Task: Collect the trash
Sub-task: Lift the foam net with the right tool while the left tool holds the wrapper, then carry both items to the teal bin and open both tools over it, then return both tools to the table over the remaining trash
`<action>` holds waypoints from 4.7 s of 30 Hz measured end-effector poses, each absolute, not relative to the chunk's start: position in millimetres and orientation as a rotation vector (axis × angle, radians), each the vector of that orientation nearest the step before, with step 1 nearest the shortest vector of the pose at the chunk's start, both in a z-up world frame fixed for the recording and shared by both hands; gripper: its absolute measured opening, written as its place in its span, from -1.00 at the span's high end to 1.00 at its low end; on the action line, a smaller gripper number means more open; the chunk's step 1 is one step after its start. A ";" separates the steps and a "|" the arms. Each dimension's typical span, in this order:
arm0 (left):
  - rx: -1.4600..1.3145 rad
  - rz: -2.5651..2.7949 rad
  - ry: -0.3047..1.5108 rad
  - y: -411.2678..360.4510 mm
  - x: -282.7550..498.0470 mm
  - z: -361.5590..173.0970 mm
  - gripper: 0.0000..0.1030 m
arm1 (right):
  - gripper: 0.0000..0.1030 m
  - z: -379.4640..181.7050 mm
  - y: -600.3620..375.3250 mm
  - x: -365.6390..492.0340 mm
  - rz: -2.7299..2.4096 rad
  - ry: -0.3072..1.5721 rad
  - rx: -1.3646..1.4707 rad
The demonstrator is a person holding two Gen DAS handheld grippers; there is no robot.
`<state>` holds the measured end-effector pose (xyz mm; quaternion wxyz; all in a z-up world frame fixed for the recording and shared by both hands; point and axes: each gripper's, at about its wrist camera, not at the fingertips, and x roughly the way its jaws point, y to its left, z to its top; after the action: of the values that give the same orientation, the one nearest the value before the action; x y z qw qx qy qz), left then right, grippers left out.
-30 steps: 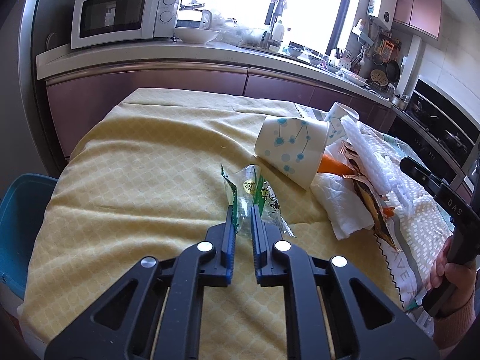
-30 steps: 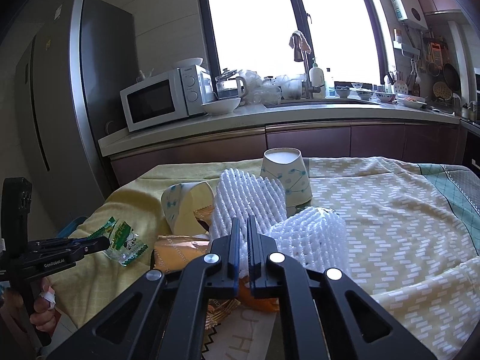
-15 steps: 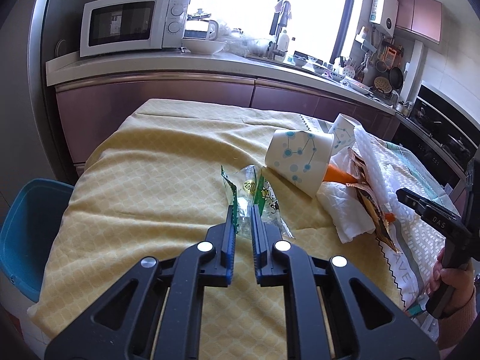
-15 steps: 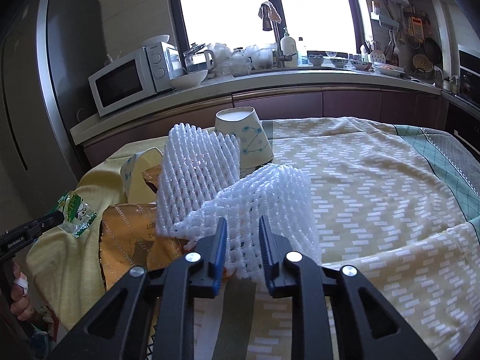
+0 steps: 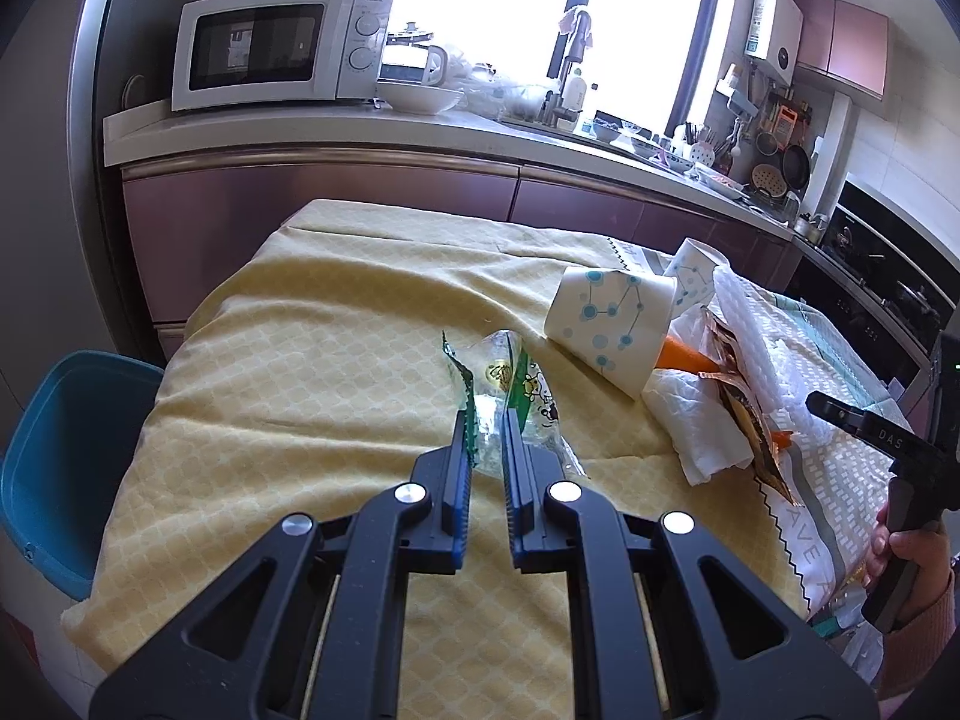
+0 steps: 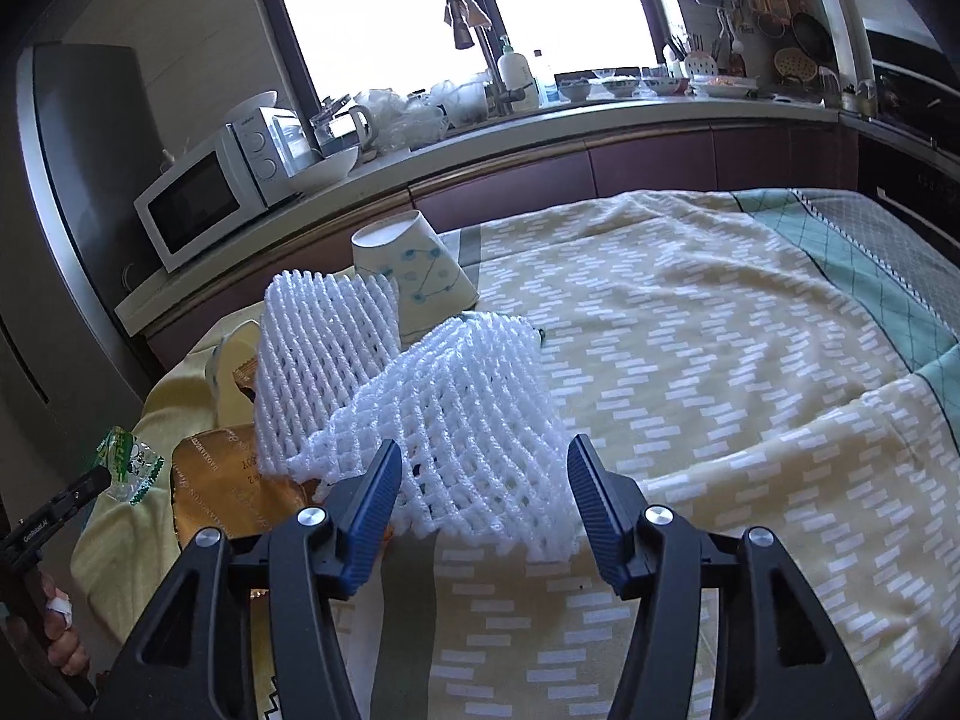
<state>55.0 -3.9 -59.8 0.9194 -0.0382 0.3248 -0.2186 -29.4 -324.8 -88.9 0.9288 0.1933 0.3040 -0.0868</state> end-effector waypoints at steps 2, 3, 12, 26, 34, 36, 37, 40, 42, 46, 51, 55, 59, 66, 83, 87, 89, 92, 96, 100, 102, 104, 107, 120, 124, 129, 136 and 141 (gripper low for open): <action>-0.078 -0.447 0.666 -2.1 54.5 -59.1 0.80 | 0.01 -96.5 -330.5 -27.8 -0.150 0.637 0.457; -0.077 -0.445 0.665 -2.0 54.9 -59.9 0.80 | 0.31 -98.3 -330.5 -29.3 -0.143 0.631 0.470; -0.084 -0.441 0.659 5.9 52.9 -58.0 0.80 | 0.84 -87.2 -329.7 -35.3 -0.112 0.597 0.465; -0.074 -0.438 0.665 5.8 50.6 -61.0 0.80 | 0.79 -108.4 -340.0 -25.1 -0.071 0.675 0.532; -0.070 -0.434 0.659 7.7 48.8 -60.3 0.81 | 0.81 -73.4 -333.9 -46.7 -0.051 0.535 0.494; -0.072 -0.434 0.652 9.8 47.5 -58.3 0.81 | 0.81 -60.0 -331.6 -53.0 -0.044 0.497 0.474; -0.074 -0.434 0.649 11.3 46.7 -56.7 0.81 | 0.81 -53.6 -329.9 -55.7 -0.037 0.481 0.466; -0.077 -0.436 0.632 17.3 40.8 -51.0 0.81 | 0.81 -36.5 -323.6 -61.4 0.002 0.438 0.451; -0.079 -0.433 0.619 24.1 36.5 -45.6 0.81 | 0.81 -25.4 -315.3 -62.1 0.034 0.417 0.427; -0.097 -0.426 0.595 42.2 27.7 -33.9 0.81 | 0.81 -9.7 -291.5 -57.9 0.132 0.394 0.406; -0.104 -0.372 0.561 71.0 17.4 -21.4 0.81 | 0.81 -5.2 -241.4 -31.3 0.296 0.419 0.377; -0.111 -0.301 0.537 102.2 12.5 -13.0 0.81 | 0.81 -10.5 -193.8 0.9 0.416 0.478 0.349; -0.125 -0.201 0.527 141.2 11.9 -9.9 0.81 | 0.81 -14.3 -146.1 31.2 0.525 0.531 0.305; -0.147 -0.024 0.563 210.0 24.4 -25.1 0.81 | 0.80 -23.5 -66.9 80.8 0.658 0.622 0.225; -0.149 0.117 0.737 269.7 94.2 -103.7 0.79 | 0.74 -59.3 63.3 155.9 0.737 0.818 0.086; -0.172 0.131 0.765 279.0 113.1 -117.3 0.77 | 0.68 -67.1 84.3 164.3 0.733 0.858 0.057; -0.182 0.139 0.778 284.8 121.6 -123.3 0.74 | 0.66 -71.1 91.5 167.1 0.729 0.872 0.043; -0.190 0.146 0.787 283.3 122.8 -129.5 0.68 | 0.56 -77.0 99.5 172.0 0.718 0.889 0.032; -0.194 0.152 0.789 282.6 120.6 -134.6 0.68 | 0.35 -77.0 96.6 172.5 0.715 0.886 0.048; -0.193 0.151 0.758 276.0 107.0 -127.8 0.68 | 0.35 -72.5 89.3 167.2 0.723 0.865 0.064; -0.191 0.145 0.732 272.4 99.6 -119.4 0.63 | 0.35 -68.6 84.3 162.5 0.724 0.849 0.069; -0.191 0.131 0.707 267.2 93.4 -109.7 0.54 | 0.35 -63.0 75.1 156.7 0.731 0.829 0.077; -0.180 0.100 0.663 254.7 83.2 -94.0 0.49 | 0.32 -51.7 57.5 145.3 0.742 0.787 0.086; -0.108 -0.222 0.557 148.3 53.8 -45.1 0.33 | 0.23 -9.9 -66.9 71.2 0.599 0.588 0.143; -0.075 -0.352 0.571 98.7 50.0 -42.7 0.33 | 0.21 -7.3 -115.2 48.2 0.488 0.553 0.171; -0.049 -0.530 0.601 37.7 39.2 -43.3 0.32 | 0.19 -18.1 -179.6 28.1 0.294 0.539 0.215; 0.000 -0.758 0.651 -44.6 19.5 -51.1 0.24 | 0.10 -44.9 -254.3 15.1 0.086 0.567 0.293; 0.056 -0.855 0.680 -90.9 15.9 -57.4 0.13 | -0.10 -59.6 -270.1 11.6 0.064 0.589 0.291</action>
<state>15.9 -90.9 -57.4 0.8541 0.0265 0.3234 -0.4066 11.6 -270.1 -59.6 0.9460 0.1428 0.2892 0.0315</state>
